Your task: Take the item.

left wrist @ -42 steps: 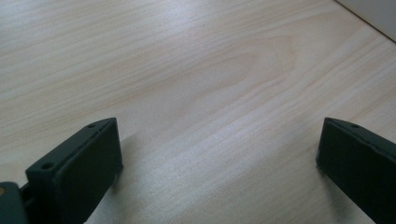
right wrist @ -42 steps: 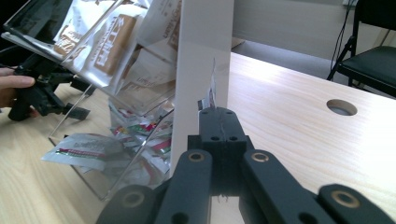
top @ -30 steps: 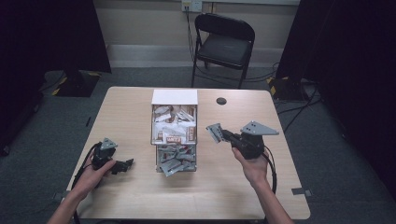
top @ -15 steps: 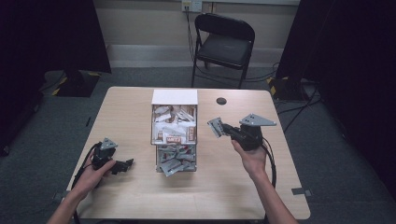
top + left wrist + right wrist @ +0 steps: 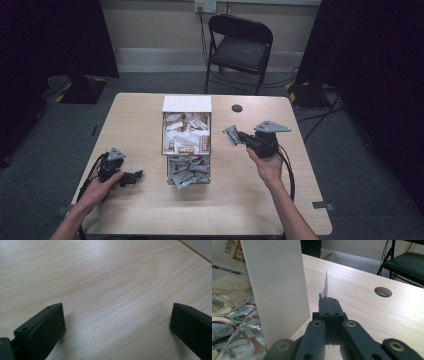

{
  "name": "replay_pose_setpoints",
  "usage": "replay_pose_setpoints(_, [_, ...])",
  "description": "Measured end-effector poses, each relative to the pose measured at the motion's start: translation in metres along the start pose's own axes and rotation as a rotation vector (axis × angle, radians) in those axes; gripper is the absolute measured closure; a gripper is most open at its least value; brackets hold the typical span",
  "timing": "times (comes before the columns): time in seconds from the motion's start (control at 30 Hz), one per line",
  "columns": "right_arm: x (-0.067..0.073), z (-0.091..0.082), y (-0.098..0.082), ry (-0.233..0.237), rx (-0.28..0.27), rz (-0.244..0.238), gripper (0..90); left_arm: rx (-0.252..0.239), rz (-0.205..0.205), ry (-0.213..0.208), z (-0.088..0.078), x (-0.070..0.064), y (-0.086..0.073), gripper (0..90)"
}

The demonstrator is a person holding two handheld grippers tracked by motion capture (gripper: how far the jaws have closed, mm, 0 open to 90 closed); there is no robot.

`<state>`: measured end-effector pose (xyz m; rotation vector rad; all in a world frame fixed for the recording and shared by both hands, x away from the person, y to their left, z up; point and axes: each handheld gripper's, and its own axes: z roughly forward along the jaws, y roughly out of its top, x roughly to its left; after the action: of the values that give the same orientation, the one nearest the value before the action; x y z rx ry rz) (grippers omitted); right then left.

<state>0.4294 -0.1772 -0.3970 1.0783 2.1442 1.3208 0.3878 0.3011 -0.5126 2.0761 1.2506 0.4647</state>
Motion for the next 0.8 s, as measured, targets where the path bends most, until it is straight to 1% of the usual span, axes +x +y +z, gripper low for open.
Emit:
replay_pose_setpoints(0.27, [0.0, 0.01, -0.003, 0.005, 0.023, -0.01, 90.0, 0.001, 0.0, 0.0, 0.0, 0.0, 0.0, 0.0])
replay_pose_setpoints(0.53, [-0.002, 0.021, -0.007, 0.007, 0.045, 0.007, 90.0, 0.0, 0.0, 0.0, 0.0, 0.0, 0.0, 0.0])
replay_pose_setpoints(0.63, [-0.001, 0.025, -0.008, 0.013, 0.051, 0.003, 90.0, 0.0, 0.0, 0.0, 0.0, 0.0, 0.0, 0.0])
replay_pose_setpoints(0.8, [-0.002, 0.032, -0.016, 0.012, 0.078, 0.014, 90.0, 0.0, -0.001, 0.0, 0.0, 0.0, 0.0, 0.0])
